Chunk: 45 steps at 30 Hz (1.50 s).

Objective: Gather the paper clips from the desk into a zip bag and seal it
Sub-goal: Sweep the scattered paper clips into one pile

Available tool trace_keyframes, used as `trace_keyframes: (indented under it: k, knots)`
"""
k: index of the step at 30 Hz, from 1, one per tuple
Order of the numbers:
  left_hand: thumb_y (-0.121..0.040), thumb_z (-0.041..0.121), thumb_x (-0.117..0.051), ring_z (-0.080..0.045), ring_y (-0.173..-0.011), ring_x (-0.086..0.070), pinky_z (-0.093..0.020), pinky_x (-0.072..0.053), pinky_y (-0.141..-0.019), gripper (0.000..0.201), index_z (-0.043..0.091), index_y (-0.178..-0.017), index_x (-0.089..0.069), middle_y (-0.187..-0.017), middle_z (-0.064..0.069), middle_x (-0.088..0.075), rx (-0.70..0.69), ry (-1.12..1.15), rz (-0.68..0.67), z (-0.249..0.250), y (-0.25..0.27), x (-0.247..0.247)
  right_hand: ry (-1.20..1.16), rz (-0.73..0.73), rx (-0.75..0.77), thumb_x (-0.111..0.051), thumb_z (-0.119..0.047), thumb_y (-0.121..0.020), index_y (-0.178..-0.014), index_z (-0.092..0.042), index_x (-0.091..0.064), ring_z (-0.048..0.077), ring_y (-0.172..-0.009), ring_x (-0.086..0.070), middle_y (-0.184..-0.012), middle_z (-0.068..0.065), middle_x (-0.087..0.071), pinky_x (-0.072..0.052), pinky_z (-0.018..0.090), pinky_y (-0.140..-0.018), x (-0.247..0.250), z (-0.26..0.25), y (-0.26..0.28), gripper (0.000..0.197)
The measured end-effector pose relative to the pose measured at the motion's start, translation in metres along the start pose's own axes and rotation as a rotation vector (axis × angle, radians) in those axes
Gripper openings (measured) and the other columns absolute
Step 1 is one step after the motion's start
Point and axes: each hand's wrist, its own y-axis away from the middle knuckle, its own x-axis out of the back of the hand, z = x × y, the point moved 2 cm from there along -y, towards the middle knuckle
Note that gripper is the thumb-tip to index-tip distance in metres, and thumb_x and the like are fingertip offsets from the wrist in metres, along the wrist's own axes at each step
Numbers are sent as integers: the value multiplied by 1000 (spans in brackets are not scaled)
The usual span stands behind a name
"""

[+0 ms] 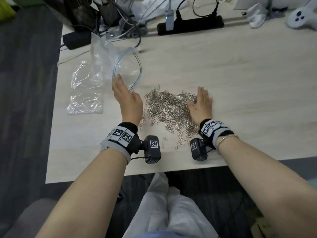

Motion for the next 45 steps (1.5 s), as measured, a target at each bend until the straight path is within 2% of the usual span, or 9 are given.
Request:
trace_keyframes:
  k: [3, 7, 11, 15, 23, 31, 37, 41, 45]
  knots:
    - [-87, -4, -33, -28, -144, -3, -34, -8, -116, 63, 4, -146, -12, -154, -19, -4, 24, -4, 13, -6, -7, 1, 68, -149, 55, -27, -46, -97, -148, -15, 5, 19, -145, 10, -157, 5, 9, 9, 37, -116, -7, -7, -7, 68]
    - [-88, -3, -34, -28, -144, -3, -28, -5, -113, 61, 3, -145, -13, -154, -20, -5, 42, -8, 13, -10, -14, -3, 32, -287, 206, -30, -45, -97, -148, -19, 10, 16, -143, 14, -156, 1, 15, 9, 34, -116, -21, -29, 12, 69]
    - [-88, -4, -34, -29, -144, -4, -26, -5, -113, 61, 2, -145, -13, -154, -20, -6, 44, 8, 17, -9, -21, -5, 1, -238, 240, -35, -41, -96, -148, -22, 6, 12, -143, 13, -156, -2, 13, 8, 32, -116, -19, -40, 14, 69]
    - [-88, -6, -33, -27, -144, -3, -22, -4, -111, 62, 3, -146, -12, -154, -19, -5, 77, 14, 18, -10, -26, -2, -24, -197, 203, -35, -39, -97, -149, -20, 0, 16, -144, 9, -157, 1, 8, 7, 37, -118, -7, -45, -14, 65]
    - [-87, -8, -32, -25, -144, -7, -13, 0, -108, 64, 6, -146, -13, -154, -15, -7, 95, -51, 87, -16, -17, 17, 90, -341, 275, -29, -44, -98, -149, -19, -1, 17, -145, 9, -158, 2, 5, 9, 36, -116, -24, -70, -55, 63]
    - [-85, -10, -33, -26, -144, -7, -19, -1, -112, 66, 3, -146, -13, -154, -16, -9, 167, -127, 187, -33, 9, 38, 206, -489, 534, -33, -39, -98, -149, -17, -7, 18, -145, 5, -158, 4, 1, 9, 33, -114, -50, -105, -48, 61]
    - [-84, -11, -32, -27, -144, -8, -25, -5, -115, 65, 2, -145, -14, -153, -18, -9, 212, -136, 272, -35, 21, 46, 314, -619, 743, -35, -40, -98, -149, -20, -10, 17, -145, 4, -158, 3, 0, 9, 31, -113, -52, -94, -19, 60]
    - [-84, -10, -32, -27, -144, -9, -19, -2, -112, 65, 2, -145, -14, -153, -18, -9, 237, -128, 294, -35, 37, 44, 305, -702, 786, -41, -39, -96, -148, -22, -19, 14, -145, 0, -157, -1, -6, 9, 28, -113, -42, -79, -1, 59]
    - [-84, -11, -31, -27, -144, -8, -24, -6, -114, 66, 4, -146, -14, -153, -17, -9, 264, -97, 303, -38, 51, 49, 119, -592, 737, -46, -31, -96, -144, -21, -28, 13, -145, -5, -156, -1, -14, 4, 26, -115, -29, -84, -2, 53]
